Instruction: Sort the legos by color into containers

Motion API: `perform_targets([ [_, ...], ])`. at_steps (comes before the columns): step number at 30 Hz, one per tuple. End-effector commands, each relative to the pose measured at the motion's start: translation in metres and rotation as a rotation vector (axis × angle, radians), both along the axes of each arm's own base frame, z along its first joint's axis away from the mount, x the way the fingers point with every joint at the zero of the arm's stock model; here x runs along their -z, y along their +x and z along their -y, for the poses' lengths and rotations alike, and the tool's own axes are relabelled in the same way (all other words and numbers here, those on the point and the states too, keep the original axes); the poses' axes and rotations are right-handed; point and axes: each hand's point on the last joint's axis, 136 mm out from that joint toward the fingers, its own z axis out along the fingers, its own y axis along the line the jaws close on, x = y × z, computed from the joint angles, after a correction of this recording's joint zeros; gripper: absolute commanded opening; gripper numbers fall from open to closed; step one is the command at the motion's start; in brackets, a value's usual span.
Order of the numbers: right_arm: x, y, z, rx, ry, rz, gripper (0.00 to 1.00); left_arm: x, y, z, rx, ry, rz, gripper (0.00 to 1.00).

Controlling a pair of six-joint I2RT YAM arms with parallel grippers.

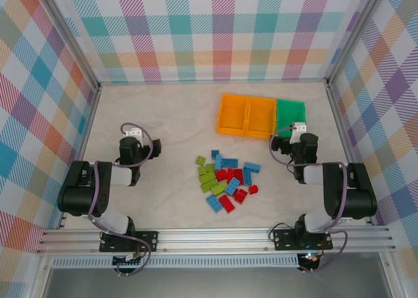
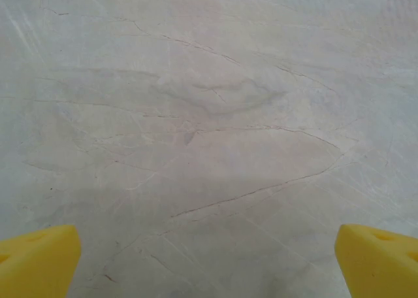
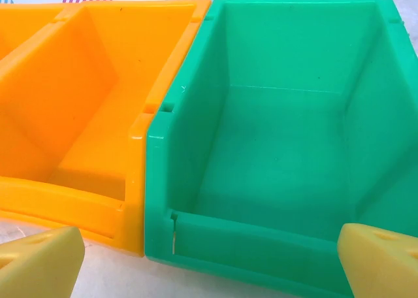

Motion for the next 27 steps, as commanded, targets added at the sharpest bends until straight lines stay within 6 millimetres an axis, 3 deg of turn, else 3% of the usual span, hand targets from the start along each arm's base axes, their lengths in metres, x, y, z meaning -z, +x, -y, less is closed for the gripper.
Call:
perform_targets([
  [1, -0.007, 0.005, -0.001, -0.013, -0.003, 0.027, 1.0, -0.018, 0.009, 0.004, 0.018, 0.004, 0.061, 1.0],
  [15, -0.009, 0.005, -0.006, -0.043, 0.0, 0.033, 1.0, -0.018, 0.009, 0.004, 0.018, 0.004, 0.06, 1.0],
  [18, -0.035, -0.002, -0.011, -0.049, -0.027, 0.02, 1.0, -0.021, 0.008, 0.005, 0.023, 0.008, 0.068, 1.0],
  [20, -0.058, -0.011, 0.014, 0.146, 0.031, -0.038, 1.0, -0.034, 0.006, 0.009, 0.033, 0.023, 0.072, 1.0],
  [22, -0.074, -0.024, 0.025, 0.256, 0.11, -0.102, 1.0, -0.045, 0.004, 0.006, -0.004, 0.048, 0.038, 1.0],
  [24, -0.084, -0.039, 0.014, 0.246, 0.212, -0.176, 1.0, -0.055, -0.003, 0.007, -0.035, 0.064, 0.012, 1.0],
  [27, -0.093, -0.061, -0.017, 0.168, 0.387, -0.308, 1.0, -0.083, -0.018, 0.025, -0.001, 0.035, 0.031, 1.0],
])
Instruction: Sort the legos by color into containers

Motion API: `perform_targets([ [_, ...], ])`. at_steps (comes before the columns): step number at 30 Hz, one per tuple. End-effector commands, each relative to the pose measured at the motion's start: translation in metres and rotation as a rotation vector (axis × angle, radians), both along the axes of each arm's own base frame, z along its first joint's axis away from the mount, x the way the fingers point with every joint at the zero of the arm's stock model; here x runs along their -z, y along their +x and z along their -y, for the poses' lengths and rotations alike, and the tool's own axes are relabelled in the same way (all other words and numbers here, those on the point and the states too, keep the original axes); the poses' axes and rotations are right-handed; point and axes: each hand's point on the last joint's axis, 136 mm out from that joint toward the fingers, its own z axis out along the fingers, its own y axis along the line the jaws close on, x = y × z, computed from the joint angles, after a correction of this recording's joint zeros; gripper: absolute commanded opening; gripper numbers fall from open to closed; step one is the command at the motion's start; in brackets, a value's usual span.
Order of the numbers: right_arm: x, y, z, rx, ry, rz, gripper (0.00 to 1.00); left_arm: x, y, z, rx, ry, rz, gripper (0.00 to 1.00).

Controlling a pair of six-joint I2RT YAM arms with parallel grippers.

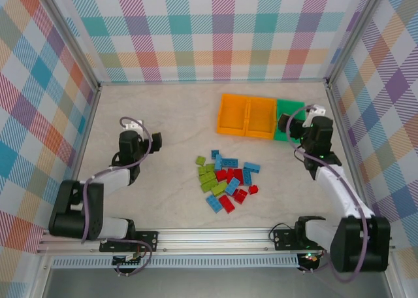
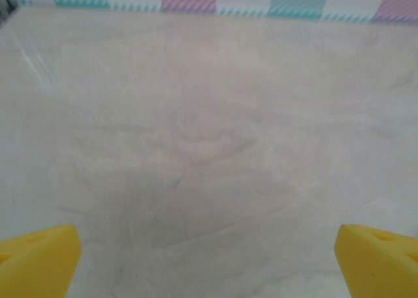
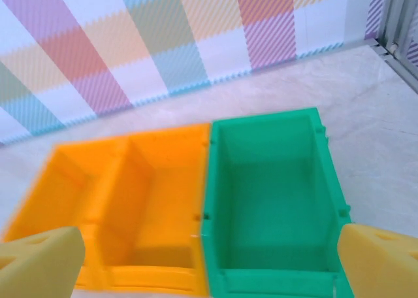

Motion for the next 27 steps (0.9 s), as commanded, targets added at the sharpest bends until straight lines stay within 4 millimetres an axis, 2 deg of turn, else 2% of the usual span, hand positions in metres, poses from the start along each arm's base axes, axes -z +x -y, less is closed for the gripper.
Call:
perform_targets([
  [1, 0.047, -0.05, -0.035, -0.059, 0.247, -0.364, 1.0, -0.028, -0.021, 0.017, 0.018, -0.014, -0.022, 1.0],
  [4, 0.045, -0.075, -0.08, -0.212, 0.238, -0.502, 1.0, -0.075, -0.048, 0.057, 0.158, -0.046, 0.014, 1.0],
  [6, 0.052, -0.093, -0.109, -0.311, 0.187, -0.596, 1.0, -0.106, -0.069, 0.085, 0.275, -0.067, 0.043, 1.0],
  [7, 0.058, -0.103, -0.126, -0.366, 0.158, -0.65, 1.0, -0.119, -0.081, 0.101, 0.362, -0.069, 0.055, 1.0],
  [9, 0.073, -0.121, -0.148, -0.434, 0.095, -0.758, 1.0, -0.134, -0.112, 0.134, 0.606, -0.029, 0.032, 1.0],
  [11, 0.091, -0.134, -0.16, -0.455, 0.006, -0.839, 1.0, -0.135, -0.149, 0.157, 0.814, 0.063, -0.035, 1.0],
  [13, 0.109, -0.138, -0.158, -0.42, -0.073, -0.883, 1.0, -0.128, -0.189, 0.171, 1.035, 0.159, -0.117, 1.0],
  [14, 0.116, -0.14, -0.158, -0.4, -0.086, -0.908, 1.0, -0.12, -0.206, 0.173, 1.118, 0.222, -0.161, 1.0],
  [15, 0.12, -0.142, -0.161, -0.4, -0.086, -0.928, 0.98, -0.111, -0.215, 0.172, 1.161, 0.28, -0.19, 1.0],
  [17, 0.127, -0.151, -0.174, -0.4, -0.08, -0.962, 0.93, -0.091, -0.224, 0.167, 1.202, 0.393, -0.226, 1.0],
  [19, 0.133, -0.161, -0.185, -0.346, -0.044, -0.994, 0.95, -0.08, -0.227, 0.166, 1.221, 0.44, -0.231, 1.0],
  [23, 0.15, -0.179, -0.196, -0.1, 0.17, -1.065, 0.9, -0.073, -0.231, 0.17, 1.255, 0.449, -0.159, 1.0],
  [27, 0.168, -0.19, -0.208, -0.032, 0.186, -1.08, 0.91, -0.059, -0.225, 0.166, 1.245, 0.51, -0.139, 1.0],
])
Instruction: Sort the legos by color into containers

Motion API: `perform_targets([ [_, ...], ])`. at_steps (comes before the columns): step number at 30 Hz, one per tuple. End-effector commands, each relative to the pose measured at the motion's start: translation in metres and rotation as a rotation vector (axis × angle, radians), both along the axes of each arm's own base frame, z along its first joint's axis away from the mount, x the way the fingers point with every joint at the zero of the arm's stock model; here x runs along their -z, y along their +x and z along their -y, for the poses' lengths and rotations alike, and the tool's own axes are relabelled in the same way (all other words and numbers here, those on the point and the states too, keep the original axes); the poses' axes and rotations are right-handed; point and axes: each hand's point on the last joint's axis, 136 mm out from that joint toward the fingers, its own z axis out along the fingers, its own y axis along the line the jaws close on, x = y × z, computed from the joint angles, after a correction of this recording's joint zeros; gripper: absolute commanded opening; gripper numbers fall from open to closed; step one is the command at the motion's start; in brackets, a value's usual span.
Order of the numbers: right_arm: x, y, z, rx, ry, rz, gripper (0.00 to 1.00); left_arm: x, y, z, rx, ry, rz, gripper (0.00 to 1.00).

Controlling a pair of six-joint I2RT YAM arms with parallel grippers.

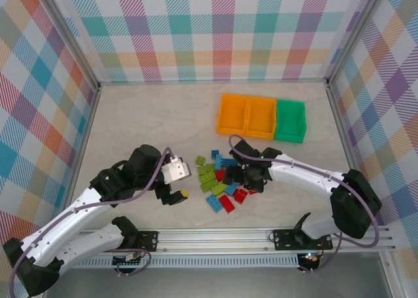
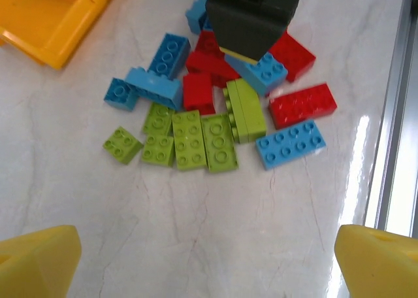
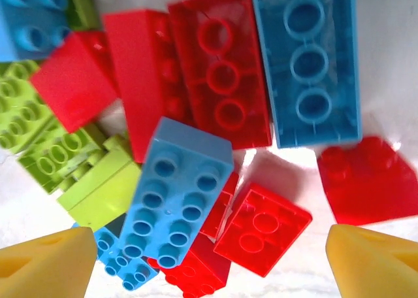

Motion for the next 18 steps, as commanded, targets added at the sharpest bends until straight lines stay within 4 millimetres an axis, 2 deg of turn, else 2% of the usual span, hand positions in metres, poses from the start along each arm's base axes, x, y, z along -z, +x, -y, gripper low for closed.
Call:
perform_targets([
  [1, 0.015, 0.0, -0.01, 0.186, 0.014, -0.045, 0.89, 0.004, 0.0, 0.0, 0.055, 0.03, 0.069, 1.0],
  [5, 0.018, 0.006, -0.028, 0.156, 0.034, -0.06, 0.8, -0.001, -0.001, 0.002, 0.05, -0.006, 0.082, 1.0],
  [12, 0.025, 0.008, -0.016, 0.173, -0.042, -0.039, 0.46, -0.008, -0.008, -0.005, 0.044, -0.057, 0.143, 1.0],
  [14, 0.021, 0.009, -0.015, 0.171, -0.046, -0.028, 0.4, -0.007, -0.01, -0.006, 0.051, -0.057, 0.14, 1.0],
  [16, 0.015, 0.011, -0.014, 0.162, -0.043, -0.008, 0.3, -0.008, -0.012, -0.005, 0.058, -0.064, 0.131, 1.0],
  [18, 0.005, 0.013, -0.014, 0.148, -0.032, 0.017, 0.27, -0.008, -0.012, -0.003, 0.06, -0.067, 0.125, 1.0],
])
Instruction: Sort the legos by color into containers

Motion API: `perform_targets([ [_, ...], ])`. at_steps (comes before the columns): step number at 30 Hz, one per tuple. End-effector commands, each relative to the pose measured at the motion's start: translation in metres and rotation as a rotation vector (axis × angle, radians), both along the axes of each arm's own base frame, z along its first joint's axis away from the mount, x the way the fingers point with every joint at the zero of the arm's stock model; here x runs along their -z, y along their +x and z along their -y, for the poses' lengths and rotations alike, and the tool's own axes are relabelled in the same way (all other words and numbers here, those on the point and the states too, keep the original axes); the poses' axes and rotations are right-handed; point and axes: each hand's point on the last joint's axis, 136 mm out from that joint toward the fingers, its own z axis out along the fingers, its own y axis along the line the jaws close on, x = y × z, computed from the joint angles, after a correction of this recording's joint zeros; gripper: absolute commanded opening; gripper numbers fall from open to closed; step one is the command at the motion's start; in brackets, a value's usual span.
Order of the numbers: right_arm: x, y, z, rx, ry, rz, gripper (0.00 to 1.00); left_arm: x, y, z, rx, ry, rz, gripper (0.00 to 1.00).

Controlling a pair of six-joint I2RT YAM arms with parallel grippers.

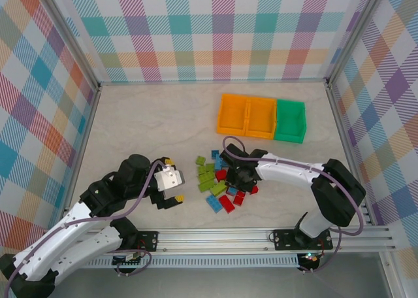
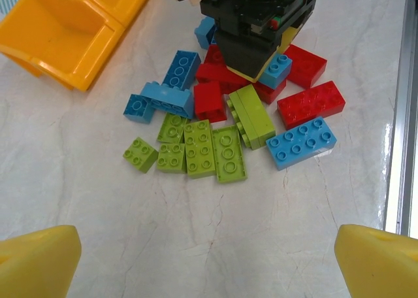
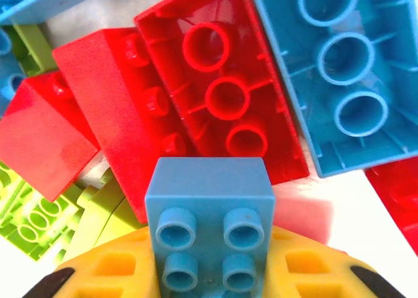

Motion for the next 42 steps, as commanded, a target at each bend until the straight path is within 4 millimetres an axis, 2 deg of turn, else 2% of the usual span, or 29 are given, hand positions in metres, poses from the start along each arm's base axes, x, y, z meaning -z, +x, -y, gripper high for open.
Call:
perform_targets([
  [1, -0.025, 0.005, 0.002, -0.017, 0.007, 0.064, 0.27, -0.004, -0.003, 0.007, 0.038, -0.017, 0.005, 1.0],
  [5, -0.068, 0.02, 0.008, -0.097, 0.01, 0.214, 0.27, -0.014, -0.004, 0.013, 0.036, -0.044, -0.035, 1.0],
  [7, -0.094, 0.037, 0.023, -0.133, -0.039, 0.321, 0.27, -0.023, -0.002, 0.02, 0.019, -0.065, -0.087, 1.0],
  [10, -0.123, 0.071, 0.055, -0.186, -0.132, 0.414, 0.27, -0.039, 0.008, 0.035, -0.028, -0.126, -0.117, 1.0],
  [13, -0.149, 0.115, 0.098, -0.192, -0.284, 0.505, 0.27, -0.056, 0.016, 0.051, -0.057, -0.203, -0.116, 1.0],
  [16, -0.162, 0.157, 0.139, -0.152, -0.372, 0.549, 0.27, -0.069, 0.028, 0.059, -0.137, -0.264, -0.159, 1.0],
  [20, -0.155, 0.21, 0.179, -0.068, -0.356, 0.553, 0.27, -0.068, 0.051, 0.053, -0.329, -0.242, -0.219, 1.0],
  [23, -0.131, 0.244, 0.201, -0.02, -0.335, 0.499, 0.27, -0.065, 0.064, 0.04, -0.469, -0.23, -0.224, 1.0],
  [26, -0.104, 0.268, 0.219, 0.027, -0.318, 0.432, 0.29, -0.065, 0.074, 0.029, -0.613, -0.252, -0.256, 1.0],
  [30, -0.078, 0.288, 0.229, 0.049, -0.294, 0.376, 0.36, -0.059, 0.085, 0.012, -0.844, -0.31, -0.322, 1.0],
  [33, -0.076, 0.293, 0.231, 0.051, -0.292, 0.35, 0.47, -0.047, 0.088, 0.006, -0.967, -0.336, -0.382, 0.97],
  [35, -0.082, 0.293, 0.231, 0.058, -0.296, 0.354, 0.54, -0.038, 0.089, 0.007, -1.027, -0.354, -0.426, 0.94],
  [38, -0.098, 0.286, 0.232, 0.075, -0.288, 0.379, 0.57, -0.022, 0.094, 0.004, -1.147, -0.379, -0.476, 0.9],
  [40, -0.111, 0.276, 0.229, 0.087, -0.263, 0.395, 0.57, -0.011, 0.096, 0.006, -1.187, -0.373, -0.505, 0.88],
  [42, -0.126, 0.257, 0.219, 0.09, -0.198, 0.417, 0.57, 0.0, 0.099, 0.008, -1.23, -0.361, -0.536, 0.86],
])
